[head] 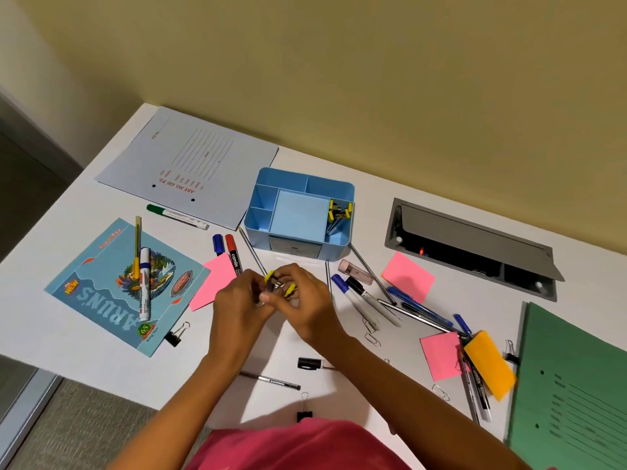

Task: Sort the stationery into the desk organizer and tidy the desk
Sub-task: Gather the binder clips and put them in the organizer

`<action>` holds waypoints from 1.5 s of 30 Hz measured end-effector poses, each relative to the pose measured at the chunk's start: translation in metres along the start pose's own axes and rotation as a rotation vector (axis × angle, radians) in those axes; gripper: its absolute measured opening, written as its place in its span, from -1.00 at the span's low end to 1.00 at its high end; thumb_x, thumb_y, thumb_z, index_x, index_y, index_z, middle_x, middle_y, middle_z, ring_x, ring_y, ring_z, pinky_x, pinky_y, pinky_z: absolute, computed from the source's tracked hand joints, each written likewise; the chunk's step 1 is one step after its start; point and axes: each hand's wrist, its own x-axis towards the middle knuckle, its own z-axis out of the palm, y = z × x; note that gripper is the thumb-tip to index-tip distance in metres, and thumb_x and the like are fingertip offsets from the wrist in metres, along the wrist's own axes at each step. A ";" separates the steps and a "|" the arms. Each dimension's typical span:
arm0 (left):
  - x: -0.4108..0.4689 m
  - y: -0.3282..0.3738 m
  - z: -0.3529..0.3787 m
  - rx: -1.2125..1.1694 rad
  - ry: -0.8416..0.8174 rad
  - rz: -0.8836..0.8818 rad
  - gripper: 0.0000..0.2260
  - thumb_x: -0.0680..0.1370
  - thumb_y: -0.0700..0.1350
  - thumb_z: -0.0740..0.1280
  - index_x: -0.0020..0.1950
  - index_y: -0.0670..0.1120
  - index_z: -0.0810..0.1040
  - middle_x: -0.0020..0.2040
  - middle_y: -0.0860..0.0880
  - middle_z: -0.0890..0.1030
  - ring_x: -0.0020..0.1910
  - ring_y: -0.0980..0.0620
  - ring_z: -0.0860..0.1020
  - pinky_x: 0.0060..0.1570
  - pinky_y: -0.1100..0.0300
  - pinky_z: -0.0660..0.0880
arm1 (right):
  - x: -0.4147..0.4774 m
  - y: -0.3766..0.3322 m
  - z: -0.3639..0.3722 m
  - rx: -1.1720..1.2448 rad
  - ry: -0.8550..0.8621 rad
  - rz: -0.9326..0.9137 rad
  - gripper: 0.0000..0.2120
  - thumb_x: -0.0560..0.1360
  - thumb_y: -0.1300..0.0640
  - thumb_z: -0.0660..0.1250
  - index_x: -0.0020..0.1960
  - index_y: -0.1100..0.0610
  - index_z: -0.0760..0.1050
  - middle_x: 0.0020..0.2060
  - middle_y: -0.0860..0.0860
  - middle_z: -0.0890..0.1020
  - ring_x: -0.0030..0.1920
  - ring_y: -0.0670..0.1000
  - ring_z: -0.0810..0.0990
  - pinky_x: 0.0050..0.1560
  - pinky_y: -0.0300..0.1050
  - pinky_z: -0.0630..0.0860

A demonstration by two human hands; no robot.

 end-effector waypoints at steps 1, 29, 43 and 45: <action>0.004 0.005 0.002 -0.025 -0.003 0.021 -0.78 0.38 -0.10 0.51 -0.15 -0.11 0.50 -0.28 -0.04 0.59 -0.33 0.01 0.55 -0.34 0.16 0.53 | 0.004 -0.002 -0.005 0.000 0.048 0.003 -0.75 0.43 0.06 0.45 0.02 0.16 0.53 -0.11 0.01 0.61 -0.13 -0.18 0.53 -0.13 -0.48 0.40; 0.123 0.060 0.083 0.049 -0.020 0.219 -0.75 0.51 -0.30 0.33 0.17 -0.14 0.57 0.09 -0.14 0.58 0.03 -0.12 0.54 -0.04 0.09 0.52 | 0.103 0.041 -0.079 -0.673 0.133 -0.004 -0.86 0.48 0.39 0.29 -0.02 0.25 0.56 -0.03 0.15 0.55 0.04 0.11 0.45 -0.04 -0.09 0.44; 0.112 0.060 0.076 -0.003 -0.204 0.142 -0.60 0.41 -0.21 0.48 0.23 -0.10 0.51 0.19 -0.09 0.51 0.13 -0.05 0.50 0.05 0.25 0.41 | 0.101 0.043 -0.086 -0.596 0.142 0.020 -0.89 0.44 0.37 0.34 -0.06 0.26 0.59 -0.07 0.18 0.56 0.02 0.14 0.46 -0.03 -0.14 0.39; 0.113 0.059 0.075 0.003 -0.219 0.136 -0.60 0.39 -0.24 0.50 0.20 -0.12 0.53 0.16 -0.09 0.51 0.10 -0.06 0.52 0.03 0.21 0.47 | 0.097 0.039 -0.091 -0.548 0.098 0.083 -0.95 0.43 0.31 0.39 -0.11 0.24 0.60 -0.06 0.14 0.56 0.02 0.09 0.45 -0.07 -0.22 0.28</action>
